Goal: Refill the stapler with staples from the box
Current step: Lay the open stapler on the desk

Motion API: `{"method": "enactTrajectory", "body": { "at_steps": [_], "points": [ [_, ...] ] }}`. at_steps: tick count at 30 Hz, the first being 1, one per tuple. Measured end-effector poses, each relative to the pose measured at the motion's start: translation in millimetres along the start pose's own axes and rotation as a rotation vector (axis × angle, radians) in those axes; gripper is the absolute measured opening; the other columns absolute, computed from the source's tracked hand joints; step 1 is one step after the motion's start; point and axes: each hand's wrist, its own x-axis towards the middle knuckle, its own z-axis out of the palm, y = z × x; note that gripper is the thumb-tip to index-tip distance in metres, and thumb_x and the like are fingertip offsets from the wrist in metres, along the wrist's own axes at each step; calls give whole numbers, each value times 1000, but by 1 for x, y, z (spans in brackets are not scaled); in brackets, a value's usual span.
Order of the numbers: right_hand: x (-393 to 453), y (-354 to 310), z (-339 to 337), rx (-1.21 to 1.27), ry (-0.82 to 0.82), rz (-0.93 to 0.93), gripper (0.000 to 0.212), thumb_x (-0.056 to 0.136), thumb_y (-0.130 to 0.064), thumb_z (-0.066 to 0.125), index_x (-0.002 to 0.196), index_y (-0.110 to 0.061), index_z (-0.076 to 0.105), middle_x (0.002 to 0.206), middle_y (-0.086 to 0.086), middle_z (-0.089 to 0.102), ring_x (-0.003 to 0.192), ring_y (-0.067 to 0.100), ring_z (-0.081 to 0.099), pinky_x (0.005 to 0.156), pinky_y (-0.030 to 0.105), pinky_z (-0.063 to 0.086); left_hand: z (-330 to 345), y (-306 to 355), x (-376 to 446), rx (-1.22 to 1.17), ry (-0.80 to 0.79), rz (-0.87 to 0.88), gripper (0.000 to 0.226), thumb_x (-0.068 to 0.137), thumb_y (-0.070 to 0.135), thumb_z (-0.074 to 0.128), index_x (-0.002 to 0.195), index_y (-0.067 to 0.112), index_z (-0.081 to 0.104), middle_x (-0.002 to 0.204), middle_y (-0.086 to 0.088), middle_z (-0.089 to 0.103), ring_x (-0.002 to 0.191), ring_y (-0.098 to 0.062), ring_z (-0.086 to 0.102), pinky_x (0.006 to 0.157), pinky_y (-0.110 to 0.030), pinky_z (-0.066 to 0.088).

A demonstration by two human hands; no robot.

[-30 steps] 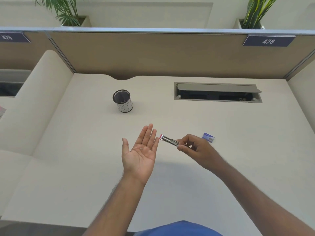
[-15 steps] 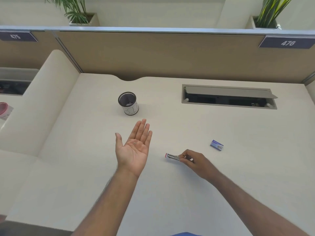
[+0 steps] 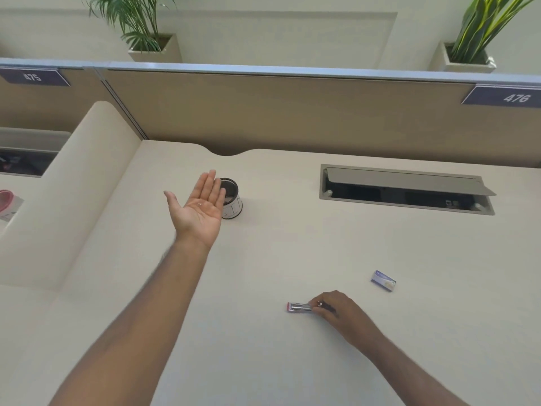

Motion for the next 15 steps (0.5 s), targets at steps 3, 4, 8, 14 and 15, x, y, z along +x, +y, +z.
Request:
{"method": "enactTrajectory", "body": {
  "at_steps": [3,4,8,14,15],
  "points": [
    [5,-2,1,15,4,-54,9,106,-32,64,104,-38,70,106,-15,69,106,6,58,92,30,51,4,13,26,79,6,19,99,105,79,22,157,0,52,161,-16,59,154,-32,51,130,-46,37],
    [6,-2,1,20,6,-63,9,106,-30,64,104,-37,70,106,-15,70,105,7,58,92,30,51,6,16,32,109,6,22,99,105,79,21,157,1,52,163,-16,58,155,-32,49,131,-46,36],
    [12,-2,3,38,22,-84,8,105,-27,66,102,-32,72,103,-15,69,102,8,57,90,26,49,11,25,57,235,7,30,100,104,80,19,158,2,51,166,-15,54,159,-30,43,133,-43,31],
    [18,0,7,37,51,-120,7,104,-26,68,102,-30,73,102,-17,69,103,8,55,87,17,44,12,27,81,573,-4,35,99,105,79,14,164,6,43,171,-9,48,165,-24,33,137,-40,18],
    [19,1,8,38,57,-124,7,104,-26,69,102,-31,73,102,-18,69,103,8,55,87,17,44,12,26,84,660,-17,41,97,106,78,13,165,7,42,172,-7,46,165,-21,31,138,-40,15]
  ]
}}
